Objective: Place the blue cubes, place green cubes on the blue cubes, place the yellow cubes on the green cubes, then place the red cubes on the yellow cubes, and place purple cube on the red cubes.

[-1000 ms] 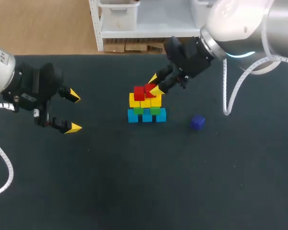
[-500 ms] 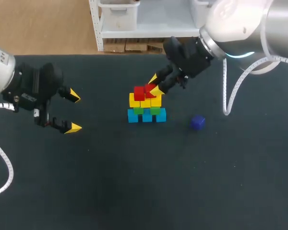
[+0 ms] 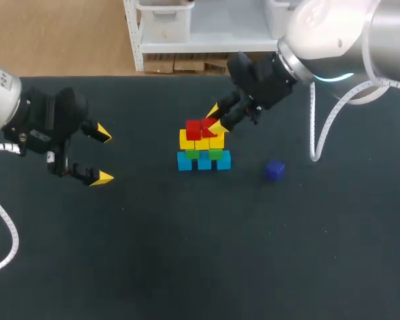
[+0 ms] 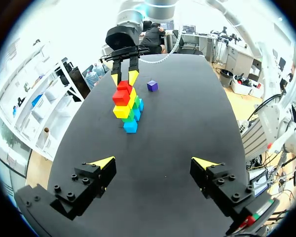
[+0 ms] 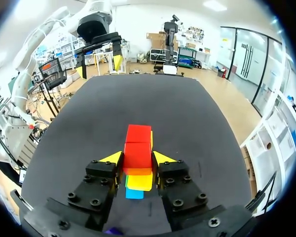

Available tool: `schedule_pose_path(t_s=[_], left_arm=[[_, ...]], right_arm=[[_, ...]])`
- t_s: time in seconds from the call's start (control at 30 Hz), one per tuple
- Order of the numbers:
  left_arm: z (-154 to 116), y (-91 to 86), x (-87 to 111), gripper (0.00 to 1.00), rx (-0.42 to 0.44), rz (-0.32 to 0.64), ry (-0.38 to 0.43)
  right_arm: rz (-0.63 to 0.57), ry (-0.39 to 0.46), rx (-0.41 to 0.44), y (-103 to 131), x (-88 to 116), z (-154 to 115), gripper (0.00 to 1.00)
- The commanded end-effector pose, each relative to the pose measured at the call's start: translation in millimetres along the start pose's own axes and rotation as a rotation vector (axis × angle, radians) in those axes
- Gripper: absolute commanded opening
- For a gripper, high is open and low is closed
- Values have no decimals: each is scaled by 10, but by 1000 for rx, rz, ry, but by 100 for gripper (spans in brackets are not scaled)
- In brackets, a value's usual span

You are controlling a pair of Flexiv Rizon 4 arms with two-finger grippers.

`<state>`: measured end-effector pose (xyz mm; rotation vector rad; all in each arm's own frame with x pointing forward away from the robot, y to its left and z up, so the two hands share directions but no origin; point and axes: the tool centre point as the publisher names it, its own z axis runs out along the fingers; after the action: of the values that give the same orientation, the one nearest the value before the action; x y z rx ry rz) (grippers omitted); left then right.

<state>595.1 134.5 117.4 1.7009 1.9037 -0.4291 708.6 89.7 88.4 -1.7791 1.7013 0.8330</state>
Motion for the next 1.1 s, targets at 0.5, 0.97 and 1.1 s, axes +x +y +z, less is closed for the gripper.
schedule_pose_path(t_s=[0.5,0.97,1.1], left_arm=[[-2,-10,26,100,-2,3,-9],[-2,-10,26,100,-2,3,-9],[-2,-10,26,100,-2,3,-9]], right_arm=[[5,-8,16,-10,-16,-38,65],[34,-31,73,35,68,-288,31],[38,-28,74,45,143,-278,0]])
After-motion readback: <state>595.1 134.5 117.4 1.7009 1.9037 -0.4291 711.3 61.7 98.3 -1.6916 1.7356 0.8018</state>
